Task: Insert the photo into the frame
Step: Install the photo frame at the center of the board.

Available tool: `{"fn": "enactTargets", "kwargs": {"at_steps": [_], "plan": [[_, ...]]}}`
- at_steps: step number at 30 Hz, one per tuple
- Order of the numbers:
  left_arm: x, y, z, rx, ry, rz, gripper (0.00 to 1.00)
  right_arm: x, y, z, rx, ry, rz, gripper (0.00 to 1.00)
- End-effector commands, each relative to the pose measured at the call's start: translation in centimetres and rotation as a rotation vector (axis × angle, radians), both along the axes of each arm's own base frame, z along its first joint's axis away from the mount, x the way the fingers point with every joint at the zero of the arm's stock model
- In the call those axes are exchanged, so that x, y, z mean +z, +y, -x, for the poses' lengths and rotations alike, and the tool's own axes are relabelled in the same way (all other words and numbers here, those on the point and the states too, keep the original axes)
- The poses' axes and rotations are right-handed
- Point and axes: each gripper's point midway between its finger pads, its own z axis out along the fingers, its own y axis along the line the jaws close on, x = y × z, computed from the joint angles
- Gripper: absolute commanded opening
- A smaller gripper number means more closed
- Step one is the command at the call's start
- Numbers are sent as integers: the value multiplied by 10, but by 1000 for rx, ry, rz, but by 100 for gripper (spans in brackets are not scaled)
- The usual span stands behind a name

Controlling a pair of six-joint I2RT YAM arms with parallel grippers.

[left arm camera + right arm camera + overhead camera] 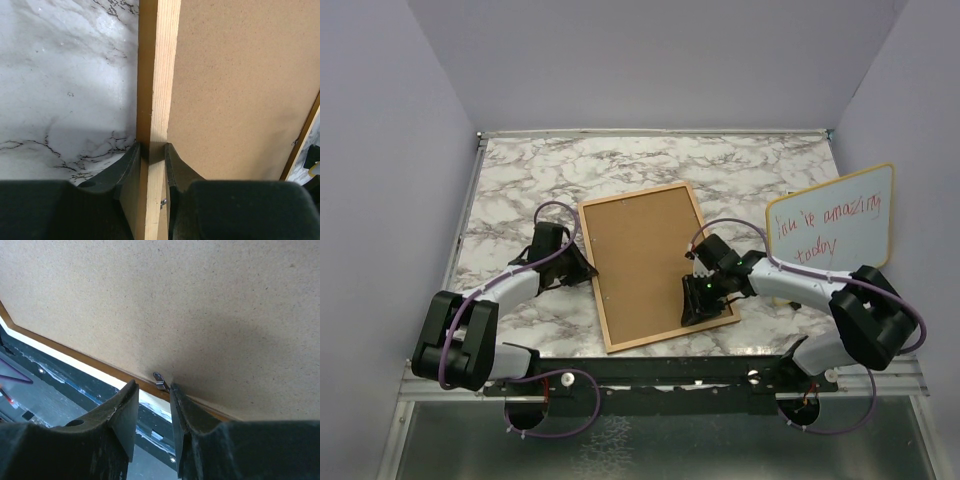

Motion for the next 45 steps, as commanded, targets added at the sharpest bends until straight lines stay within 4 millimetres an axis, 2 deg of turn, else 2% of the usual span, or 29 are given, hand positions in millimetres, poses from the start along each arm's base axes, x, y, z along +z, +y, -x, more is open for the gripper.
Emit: {"fn": "enactTargets", "kwargs": {"at_steps": [1,5,8,13,25,29,33,35,40,43,45], "plan": [[-31,25,18,57,78,-122,20,-7,-11,13,25,53,70,37],[-31,26,18,61,74,-123,20,-3,-3,6,17,30,31,39],[-32,25,19,57,77,-118,20,-8,-1,8,19,42,20,39],[-32,21,19,45,79,-99,20,-14,1,17,39,77,5,40],[-32,17,18,36,78,-79,20,-10,11,36,115,149,-86,40],[-32,17,18,38,79,-78,20,-3,18,34,129,142,-125,40],[-30,17,18,42,78,-79,20,1,17,19,95,65,-90,40],[-26,18,18,44,70,-81,29,6,14,3,43,-7,-49,40],[-10,25,16,68,39,-109,54,35,12,-26,-87,-169,-54,41],[-5,30,20,77,37,-129,65,35,4,-29,-106,-197,-22,44],[-3,30,25,79,44,-124,67,28,1,-25,-94,-174,4,44]]}}
